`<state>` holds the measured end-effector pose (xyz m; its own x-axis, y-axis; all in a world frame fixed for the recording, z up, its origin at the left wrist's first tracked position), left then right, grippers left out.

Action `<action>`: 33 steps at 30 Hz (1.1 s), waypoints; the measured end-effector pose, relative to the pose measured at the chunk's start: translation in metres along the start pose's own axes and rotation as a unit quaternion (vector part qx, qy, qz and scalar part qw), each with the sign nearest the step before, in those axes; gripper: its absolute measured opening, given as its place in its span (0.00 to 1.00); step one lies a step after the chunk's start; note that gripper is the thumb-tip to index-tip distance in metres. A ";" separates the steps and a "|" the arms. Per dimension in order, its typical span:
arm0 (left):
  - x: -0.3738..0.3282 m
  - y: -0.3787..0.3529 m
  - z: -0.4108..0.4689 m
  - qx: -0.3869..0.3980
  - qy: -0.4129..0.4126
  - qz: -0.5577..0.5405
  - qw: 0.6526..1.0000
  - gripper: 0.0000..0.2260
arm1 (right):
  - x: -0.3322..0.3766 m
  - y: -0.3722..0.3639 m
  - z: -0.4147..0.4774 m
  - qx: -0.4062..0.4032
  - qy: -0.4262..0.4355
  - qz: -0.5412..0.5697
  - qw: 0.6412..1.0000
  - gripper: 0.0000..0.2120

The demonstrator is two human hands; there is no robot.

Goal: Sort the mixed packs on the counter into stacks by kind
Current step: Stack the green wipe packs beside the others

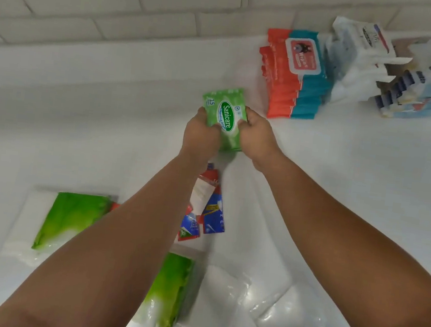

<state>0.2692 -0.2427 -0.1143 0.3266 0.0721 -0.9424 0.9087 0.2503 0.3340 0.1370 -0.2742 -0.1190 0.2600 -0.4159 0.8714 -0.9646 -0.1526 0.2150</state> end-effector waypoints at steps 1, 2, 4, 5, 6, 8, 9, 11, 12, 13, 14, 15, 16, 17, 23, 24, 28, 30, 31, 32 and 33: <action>0.001 0.002 0.006 0.000 -0.003 -0.007 1.000 0.15 | 0.003 -0.002 0.003 -0.003 0.004 0.005 1.000 0.21; 0.002 0.002 0.011 -0.002 -0.004 -0.020 1.000 0.14 | 0.006 -0.004 0.007 -0.006 0.006 0.009 1.000 0.20; 0.003 0.002 0.021 -0.003 0.001 -0.052 0.999 0.14 | 0.012 -0.006 0.016 -0.012 0.005 0.016 1.000 0.20; 0.004 0.001 0.026 -0.005 0.004 -0.062 0.998 0.14 | 0.014 -0.006 0.022 -0.014 0.000 0.020 1.000 0.20; 0.005 0.000 0.031 -0.007 0.005 -0.068 0.998 0.15 | 0.016 -0.007 0.028 -0.016 -0.007 0.023 1.000 0.20; 0.005 0.000 0.041 -0.009 -0.002 -0.074 0.997 0.16 | 0.020 -0.008 0.039 -0.023 -0.013 0.021 0.999 0.20; 0.005 0.000 0.045 -0.009 -0.002 -0.076 0.997 0.17 | 0.022 -0.009 0.043 -0.029 -0.012 0.018 0.999 0.20; 0.005 -0.002 0.053 -0.011 -0.002 -0.079 0.997 0.17 | 0.025 -0.009 0.050 -0.039 -0.008 0.013 0.999 0.22; 0.005 -0.003 0.057 -0.012 -0.003 -0.079 0.997 0.17 | 0.026 -0.010 0.053 -0.043 -0.007 0.015 0.999 0.22; 0.005 -0.003 0.059 -0.012 -0.003 -0.076 0.997 0.17 | 0.027 -0.010 0.055 -0.045 -0.008 0.023 0.999 0.22; 0.005 -0.004 0.063 -0.012 -0.004 -0.073 0.997 0.17 | 0.028 -0.011 0.058 -0.048 -0.012 0.034 0.998 0.22; 0.005 -0.004 0.065 -0.012 -0.005 -0.071 0.997 0.17 | 0.029 -0.011 0.061 -0.049 -0.016 0.043 0.998 0.23; 0.006 -0.004 0.068 -0.013 -0.005 -0.072 0.997 0.17 | 0.030 -0.011 0.063 -0.051 -0.019 0.050 0.997 0.23; 0.005 -0.005 0.070 -0.013 -0.005 -0.074 0.997 0.18 | 0.030 -0.011 0.066 -0.053 -0.021 0.052 0.997 0.23; 0.003 -0.006 0.082 -0.013 -0.010 -0.071 0.997 0.18 | 0.035 -0.011 0.081 -0.061 -0.019 0.033 0.997 0.23; 0.003 -0.007 0.083 -0.013 -0.011 -0.072 0.997 0.18 | 0.036 -0.012 0.081 -0.063 -0.018 0.028 0.997 0.23; 0.000 -0.010 0.087 -0.017 -0.016 -0.057 0.998 0.16 | 0.039 -0.012 0.085 -0.080 -0.014 0.000 0.997 0.21; 0.000 -0.009 0.090 -0.012 -0.020 -0.048 0.999 0.17 | 0.038 -0.011 0.087 -0.093 -0.010 -0.013 0.995 0.21; 0.000 -0.009 0.090 -0.007 -0.021 -0.042 0.999 0.17 | 0.038 -0.011 0.087 -0.097 -0.008 -0.021 0.995 0.21; 0.000 -0.008 0.091 -0.001 -0.023 -0.036 0.999 0.17 | 0.038 -0.011 0.086 -0.101 -0.008 -0.027 0.994 0.21; -0.001 -0.006 0.091 0.005 -0.024 -0.030 0.999 0.16 | 0.040 -0.011 0.083 -0.105 -0.010 -0.035 0.994 0.21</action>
<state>0.2869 -0.3319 -0.1138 0.2840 0.0111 -0.9588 0.9293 0.2430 0.2781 0.1612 -0.3639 -0.1232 0.3251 -0.4291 0.8427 -0.9316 0.0077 0.3634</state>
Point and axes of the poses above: each hand's wrist, its own z-axis towards the middle knuckle, its own y-axis out of the back of the hand, x = y × z, the point moved 5 cm from there along z, towards the middle knuckle, and after that the axes turned 15 degrees about -y, right-handed, at the moved point
